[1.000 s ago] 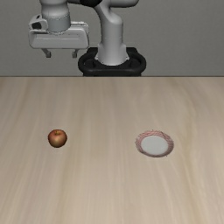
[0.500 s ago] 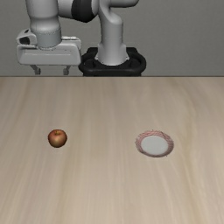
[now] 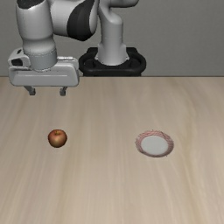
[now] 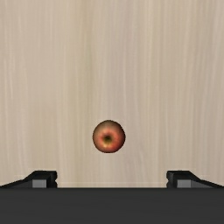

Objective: Pick the apple and place it on the plate

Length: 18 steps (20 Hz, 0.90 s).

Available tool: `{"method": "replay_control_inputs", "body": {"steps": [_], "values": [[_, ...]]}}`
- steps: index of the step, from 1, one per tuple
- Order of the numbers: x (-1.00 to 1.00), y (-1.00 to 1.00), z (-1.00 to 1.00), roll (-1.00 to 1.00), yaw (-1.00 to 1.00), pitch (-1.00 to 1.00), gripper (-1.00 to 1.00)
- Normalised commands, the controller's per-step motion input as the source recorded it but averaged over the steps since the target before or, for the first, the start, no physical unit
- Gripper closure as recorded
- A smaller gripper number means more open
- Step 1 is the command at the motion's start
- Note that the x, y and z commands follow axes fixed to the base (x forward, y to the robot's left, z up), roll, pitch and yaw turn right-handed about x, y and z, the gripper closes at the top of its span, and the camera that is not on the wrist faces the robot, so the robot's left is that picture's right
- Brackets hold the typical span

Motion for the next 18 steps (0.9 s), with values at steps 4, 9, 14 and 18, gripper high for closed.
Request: {"method": "replay_control_inputs", "body": {"steps": [4, 9, 14, 18], "values": [[0.0, 0.0, -1.0, 0.0, 0.0, 0.0, -1.0], [0.0, 0.0, -1.0, 0.0, 0.0, 0.0, -1.0], [0.0, 0.0, -1.0, 0.0, 0.0, 0.0, -1.0], [0.0, 0.0, -0.5, 0.0, 0.0, 0.0, 1.0]]}}
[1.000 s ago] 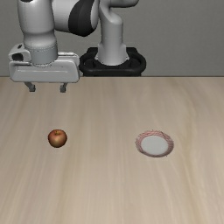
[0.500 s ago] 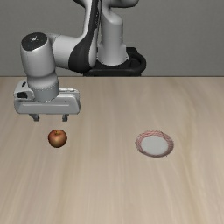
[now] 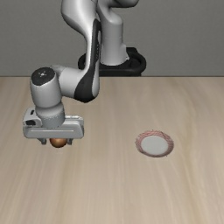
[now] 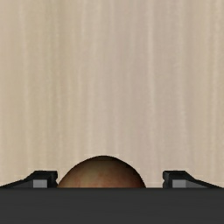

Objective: Pick the apple and place it on the plate

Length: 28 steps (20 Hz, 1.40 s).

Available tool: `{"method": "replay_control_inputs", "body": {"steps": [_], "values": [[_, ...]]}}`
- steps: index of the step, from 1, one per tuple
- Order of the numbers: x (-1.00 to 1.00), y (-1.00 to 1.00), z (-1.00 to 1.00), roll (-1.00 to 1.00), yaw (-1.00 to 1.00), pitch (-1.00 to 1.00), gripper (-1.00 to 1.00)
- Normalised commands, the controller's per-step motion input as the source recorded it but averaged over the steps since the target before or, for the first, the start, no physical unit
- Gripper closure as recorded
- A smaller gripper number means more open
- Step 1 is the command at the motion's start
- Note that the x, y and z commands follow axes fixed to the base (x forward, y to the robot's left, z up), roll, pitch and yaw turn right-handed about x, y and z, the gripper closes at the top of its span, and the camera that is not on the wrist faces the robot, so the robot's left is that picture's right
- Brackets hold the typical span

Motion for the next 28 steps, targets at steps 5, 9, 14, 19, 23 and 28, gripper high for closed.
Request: {"method": "replay_control_inputs", "body": {"steps": [5, 9, 14, 19, 23, 28], "values": [[0.0, 0.0, 0.0, 0.0, 0.0, 0.0, 1.0], [0.0, 0.0, 0.0, 0.0, 0.0, 0.0, 1.0], [0.0, 0.0, 0.8, 0.0, 0.0, 0.0, 1.0], [0.0, 0.4, 0.6, 0.0, 0.0, 0.0, 1.0], [0.0, 1.0, 0.0, 0.0, 0.0, 0.0, 1.0], [0.0, 1.0, 0.0, 0.0, 0.0, 0.0, 1.0]]}}
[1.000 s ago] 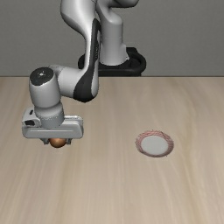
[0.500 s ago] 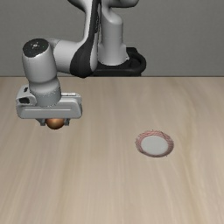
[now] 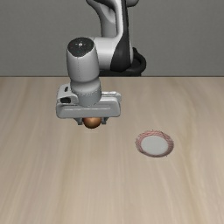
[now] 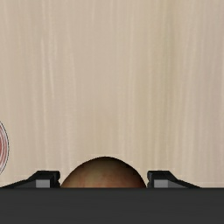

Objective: Pick the apple and place it on the plate

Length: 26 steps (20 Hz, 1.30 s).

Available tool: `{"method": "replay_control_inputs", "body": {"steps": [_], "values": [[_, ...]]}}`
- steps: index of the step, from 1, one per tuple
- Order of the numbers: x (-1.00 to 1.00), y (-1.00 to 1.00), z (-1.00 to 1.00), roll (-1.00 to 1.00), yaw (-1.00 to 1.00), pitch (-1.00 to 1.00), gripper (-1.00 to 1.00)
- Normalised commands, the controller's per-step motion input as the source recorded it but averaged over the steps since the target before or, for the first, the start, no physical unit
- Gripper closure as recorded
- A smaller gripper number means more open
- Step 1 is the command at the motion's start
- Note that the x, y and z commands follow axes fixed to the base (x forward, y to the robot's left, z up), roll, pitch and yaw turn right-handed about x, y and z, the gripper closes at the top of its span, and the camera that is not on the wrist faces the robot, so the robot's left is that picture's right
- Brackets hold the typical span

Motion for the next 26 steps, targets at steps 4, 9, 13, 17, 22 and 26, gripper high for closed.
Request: {"method": "replay_control_inputs", "body": {"steps": [4, 9, 13, 17, 22, 26], "values": [[0.0, 1.0, 0.0, 0.0, 0.0, 0.0, 1.0], [0.0, 1.0, 0.0, 0.0, 0.0, 0.0, 1.0], [0.0, 1.0, 0.0, 0.0, 0.0, 0.0, 1.0], [0.25, 0.75, 0.0, 0.0, 0.0, 0.0, 1.0], [0.0, -0.2, 0.0, 0.0, 0.0, 0.0, -1.0], [0.0, 0.0, 0.0, 0.0, 0.0, 0.0, -1.0]]}}
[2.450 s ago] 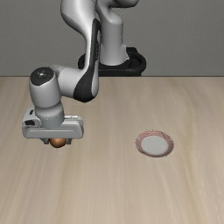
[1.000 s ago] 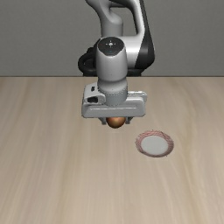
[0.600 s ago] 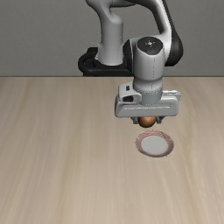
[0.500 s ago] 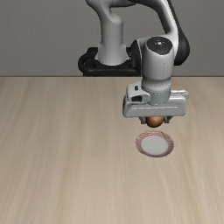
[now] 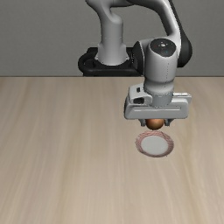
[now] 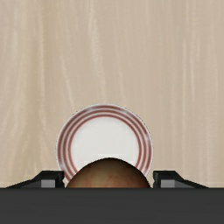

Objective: Pick the apple and place it on the plate

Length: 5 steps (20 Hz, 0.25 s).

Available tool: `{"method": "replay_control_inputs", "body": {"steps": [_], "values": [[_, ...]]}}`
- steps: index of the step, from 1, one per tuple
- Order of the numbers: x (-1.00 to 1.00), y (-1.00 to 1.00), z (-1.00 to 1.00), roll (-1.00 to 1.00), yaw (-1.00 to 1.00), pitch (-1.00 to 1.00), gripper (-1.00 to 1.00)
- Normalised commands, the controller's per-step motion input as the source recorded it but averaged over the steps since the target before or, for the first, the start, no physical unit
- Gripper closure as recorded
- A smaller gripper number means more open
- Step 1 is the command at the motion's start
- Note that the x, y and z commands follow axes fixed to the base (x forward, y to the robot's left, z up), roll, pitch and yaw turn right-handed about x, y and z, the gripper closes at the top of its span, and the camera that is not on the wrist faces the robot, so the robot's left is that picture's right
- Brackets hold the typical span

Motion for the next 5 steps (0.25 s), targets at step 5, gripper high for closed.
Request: {"method": "replay_control_inputs", "body": {"steps": [5], "values": [[0.0, 0.0, 0.0, 0.0, 0.0, 0.0, -1.0]]}}
